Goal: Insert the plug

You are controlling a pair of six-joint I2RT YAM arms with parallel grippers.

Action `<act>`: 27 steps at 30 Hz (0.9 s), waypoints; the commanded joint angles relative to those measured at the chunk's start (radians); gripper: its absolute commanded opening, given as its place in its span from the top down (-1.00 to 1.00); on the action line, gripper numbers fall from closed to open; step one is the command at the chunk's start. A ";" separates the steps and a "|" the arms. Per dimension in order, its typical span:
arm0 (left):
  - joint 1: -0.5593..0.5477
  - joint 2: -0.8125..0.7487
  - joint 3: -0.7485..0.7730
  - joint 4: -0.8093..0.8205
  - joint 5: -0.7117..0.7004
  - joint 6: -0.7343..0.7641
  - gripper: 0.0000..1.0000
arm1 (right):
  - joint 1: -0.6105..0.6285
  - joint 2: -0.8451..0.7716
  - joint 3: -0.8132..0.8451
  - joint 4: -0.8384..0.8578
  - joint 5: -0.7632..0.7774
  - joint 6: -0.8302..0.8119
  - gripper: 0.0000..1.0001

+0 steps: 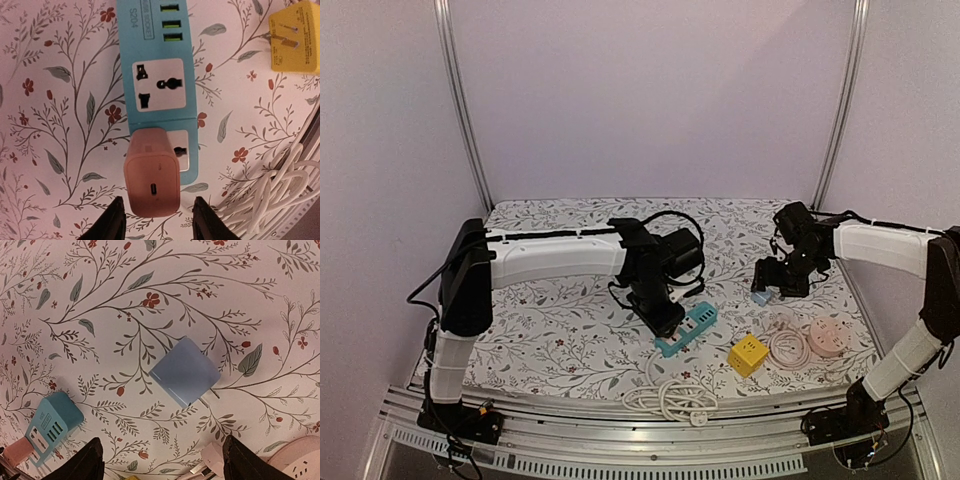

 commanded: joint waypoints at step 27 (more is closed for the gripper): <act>0.001 -0.084 0.063 0.009 0.126 -0.003 -0.70 | -0.037 0.199 0.201 -0.032 -0.013 -0.249 -0.57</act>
